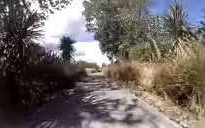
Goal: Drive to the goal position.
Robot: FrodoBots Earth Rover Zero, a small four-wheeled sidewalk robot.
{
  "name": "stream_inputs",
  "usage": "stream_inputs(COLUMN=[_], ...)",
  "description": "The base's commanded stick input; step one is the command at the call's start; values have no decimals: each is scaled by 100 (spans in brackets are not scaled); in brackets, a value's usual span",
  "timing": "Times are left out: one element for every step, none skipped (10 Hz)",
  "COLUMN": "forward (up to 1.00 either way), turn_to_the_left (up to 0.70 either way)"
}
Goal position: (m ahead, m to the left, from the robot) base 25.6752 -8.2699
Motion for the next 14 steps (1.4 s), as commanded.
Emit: stream_inputs(forward=[100, 100, 100, 100, 100, 100, 100, 100, 100, 100, 100, 100, 100, 100], turn_to_the_left=[10, 9, 8, 8, 8, 7, 6, 6, 5, 4, 4, 2, 0, 0])
